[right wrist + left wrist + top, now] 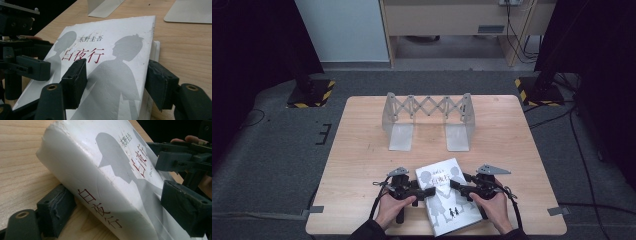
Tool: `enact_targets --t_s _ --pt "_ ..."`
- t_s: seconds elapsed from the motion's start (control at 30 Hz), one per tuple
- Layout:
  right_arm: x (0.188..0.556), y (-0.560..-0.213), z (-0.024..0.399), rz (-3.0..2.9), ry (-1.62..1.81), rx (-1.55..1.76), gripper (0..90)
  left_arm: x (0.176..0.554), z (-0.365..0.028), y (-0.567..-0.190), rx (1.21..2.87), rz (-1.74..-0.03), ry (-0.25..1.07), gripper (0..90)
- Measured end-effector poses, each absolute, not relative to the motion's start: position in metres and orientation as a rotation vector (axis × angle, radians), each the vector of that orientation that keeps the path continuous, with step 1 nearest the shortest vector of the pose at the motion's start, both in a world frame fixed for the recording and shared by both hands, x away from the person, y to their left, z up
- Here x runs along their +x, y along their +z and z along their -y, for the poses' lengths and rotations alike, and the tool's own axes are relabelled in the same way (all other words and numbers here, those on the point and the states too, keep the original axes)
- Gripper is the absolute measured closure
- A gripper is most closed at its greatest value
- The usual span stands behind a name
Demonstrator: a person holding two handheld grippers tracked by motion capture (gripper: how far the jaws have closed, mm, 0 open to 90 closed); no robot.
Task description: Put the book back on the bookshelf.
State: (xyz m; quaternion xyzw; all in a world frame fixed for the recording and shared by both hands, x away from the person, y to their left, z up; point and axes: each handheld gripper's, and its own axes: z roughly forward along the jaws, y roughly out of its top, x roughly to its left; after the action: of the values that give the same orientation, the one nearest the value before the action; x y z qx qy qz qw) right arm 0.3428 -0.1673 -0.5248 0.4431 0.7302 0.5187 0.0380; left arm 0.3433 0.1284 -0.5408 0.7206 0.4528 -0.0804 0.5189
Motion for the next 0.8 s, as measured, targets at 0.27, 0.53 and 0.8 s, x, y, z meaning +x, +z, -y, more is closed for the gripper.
enact_targets --t_s 0.27,0.53,0.8 --pt "0.341 -0.514 0.173 -2.188 1.657 1.298 43.7 0.342 -0.131 -0.526 1.707 -1.016 -0.122 18.5" --pt "0.34 -0.51 0.172 -2.193 1.675 1.251 45.6 0.342 -0.129 -0.527 1.688 -1.007 -0.149 18.2" --pt "0.34 -0.51 0.173 -2.192 1.669 1.244 45.7 0.344 -0.128 -0.529 1.684 -1.002 -0.153 17.8"
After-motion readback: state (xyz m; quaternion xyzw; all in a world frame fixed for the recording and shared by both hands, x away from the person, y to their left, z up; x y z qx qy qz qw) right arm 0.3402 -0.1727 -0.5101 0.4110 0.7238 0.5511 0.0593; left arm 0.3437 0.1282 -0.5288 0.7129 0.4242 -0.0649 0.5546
